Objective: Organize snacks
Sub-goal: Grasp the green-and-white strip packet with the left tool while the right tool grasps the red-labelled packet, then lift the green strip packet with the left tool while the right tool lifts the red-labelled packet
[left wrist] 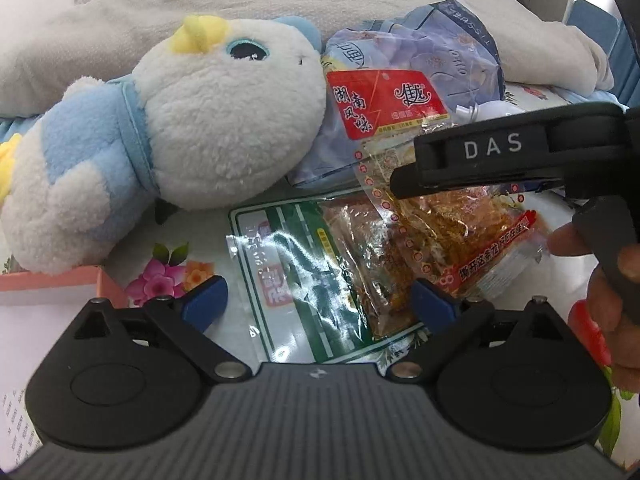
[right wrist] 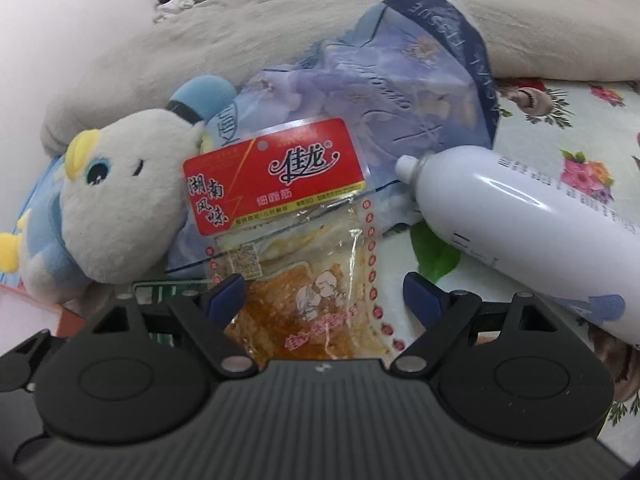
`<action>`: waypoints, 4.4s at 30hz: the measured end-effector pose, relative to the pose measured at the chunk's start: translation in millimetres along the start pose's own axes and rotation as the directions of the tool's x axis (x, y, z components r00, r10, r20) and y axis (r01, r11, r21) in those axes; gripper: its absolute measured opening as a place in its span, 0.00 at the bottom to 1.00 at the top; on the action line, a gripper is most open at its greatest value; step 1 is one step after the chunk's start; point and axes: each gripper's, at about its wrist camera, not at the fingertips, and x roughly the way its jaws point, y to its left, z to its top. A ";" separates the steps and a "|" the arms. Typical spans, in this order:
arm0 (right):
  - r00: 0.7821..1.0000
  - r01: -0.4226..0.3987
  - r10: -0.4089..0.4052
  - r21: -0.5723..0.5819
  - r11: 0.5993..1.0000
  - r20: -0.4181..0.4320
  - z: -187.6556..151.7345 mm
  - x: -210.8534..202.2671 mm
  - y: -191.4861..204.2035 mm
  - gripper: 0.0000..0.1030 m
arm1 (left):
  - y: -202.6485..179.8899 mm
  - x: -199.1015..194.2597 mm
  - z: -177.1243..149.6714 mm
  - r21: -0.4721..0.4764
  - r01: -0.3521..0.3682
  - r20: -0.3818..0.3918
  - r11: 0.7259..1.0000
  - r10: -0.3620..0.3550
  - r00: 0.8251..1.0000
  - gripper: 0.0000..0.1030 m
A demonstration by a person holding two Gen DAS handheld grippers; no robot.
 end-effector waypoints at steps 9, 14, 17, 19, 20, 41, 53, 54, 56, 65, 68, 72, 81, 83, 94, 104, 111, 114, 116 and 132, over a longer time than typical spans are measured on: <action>0.999 -0.025 0.022 -0.078 0.997 -0.041 0.2 3.5 9.2 0.83 | -13.8 -7.7 3.6 -0.044 -0.034 -0.023 0.998 0.033 0.999 0.75; 0.999 -0.034 0.030 -0.088 0.996 -0.045 2.7 5.7 9.9 0.74 | -17.0 -9.5 6.5 -0.065 -0.035 -0.032 0.997 0.033 0.999 0.64; 0.997 -0.058 0.055 -0.067 0.996 -0.047 4.6 4.5 7.6 0.61 | -17.7 -10.4 8.8 -0.076 -0.031 -0.041 0.997 0.028 0.999 0.55; 0.997 -0.067 0.066 -0.021 0.997 -0.045 5.6 2.1 0.9 0.53 | -18.2 -10.0 10.5 -0.092 -0.029 -0.041 0.995 0.025 0.999 0.47; 0.997 -0.071 0.071 -0.001 0.997 -0.042 5.5 0.9 -1.9 0.51 | -18.1 -10.3 10.5 -0.101 -0.028 -0.040 0.995 0.024 0.999 0.40; 0.996 -0.093 0.092 0.066 0.993 0.017 -49.5 -69.6 -6.1 0.15 | -25.9 -58.4 -31.8 -0.213 0.026 -0.053 0.977 -0.038 0.998 0.14; 0.997 -0.070 0.067 0.093 0.993 0.028 -102.9 -121.8 -5.2 0.14 | -45.3 -110.4 -78.0 -0.247 0.056 -0.059 0.967 -0.073 0.996 0.12; 0.997 -0.069 0.066 0.091 0.994 0.034 -108.4 -127.5 -4.5 0.14 | -47.0 -114.7 -81.6 -0.246 0.060 -0.058 0.967 -0.077 0.995 0.12; 0.998 -0.052 0.049 0.067 0.996 0.039 -118.4 -136.6 -0.2 0.14 | -50.0 -124.4 -88.7 -0.245 0.073 -0.054 0.967 -0.089 0.995 0.12; 0.999 -0.035 0.032 0.092 0.995 0.032 -159.8 -171.2 1.3 0.14 | -57.7 -166.8 -129.3 -0.265 0.118 -0.051 0.957 -0.136 0.989 0.11; 0.999 -0.022 0.020 0.101 0.995 0.025 -172.9 -179.0 3.1 0.14 | -58.8 -173.8 -141.0 -0.270 0.130 -0.063 0.954 -0.153 0.986 0.12; 1.000 -0.021 0.020 0.129 0.991 0.004 -184.2 -182.8 -1.4 0.14 | -55.3 -178.1 -154.1 -0.303 0.164 -0.075 0.939 -0.195 0.978 0.14; 1.000 0.008 -0.007 0.128 0.992 -0.005 -176.9 -187.5 -9.3 0.14 | -43.7 -186.1 -160.8 -0.320 0.181 -0.100 0.930 -0.223 0.970 0.59; 1.000 0.005 -0.006 0.137 0.991 0.003 -174.6 -191.8 -11.9 0.14 | -44.8 -186.4 -159.1 -0.298 0.188 -0.113 0.936 -0.230 0.967 0.62; 0.995 0.095 -0.095 0.070 0.993 -0.010 -188.7 -199.7 -21.0 0.15 | -45.3 -171.7 -147.5 -0.263 0.171 -0.157 0.950 -0.217 0.963 0.66; 0.996 0.087 -0.087 0.083 0.993 -0.013 -198.8 -194.7 -29.5 0.16 | -53.2 -152.1 -136.6 -0.291 0.175 -0.143 0.941 -0.224 0.964 0.60; 0.998 0.066 -0.067 0.095 0.993 0.004 -202.6 -194.1 -33.1 0.17 | -67.2 -146.2 -134.5 -0.258 0.142 -0.138 0.956 -0.182 0.973 0.20; 0.998 0.052 -0.054 0.109 0.993 0.013 -202.3 -196.0 -33.8 0.16 | -75.3 -146.5 -133.6 -0.229 0.130 -0.133 0.965 -0.163 0.978 0.08; 0.999 0.050 -0.052 0.112 0.992 0.011 -203.0 -195.6 -34.5 0.17 | -78.3 -152.0 -132.1 -0.209 0.125 -0.106 0.970 -0.149 0.983 0.07; 0.997 -0.023 0.013 0.128 0.991 0.080 -204.5 -209.8 -29.5 0.77 | -45.9 -211.5 -114.3 -0.224 0.123 0.032 0.967 -0.119 0.992 0.05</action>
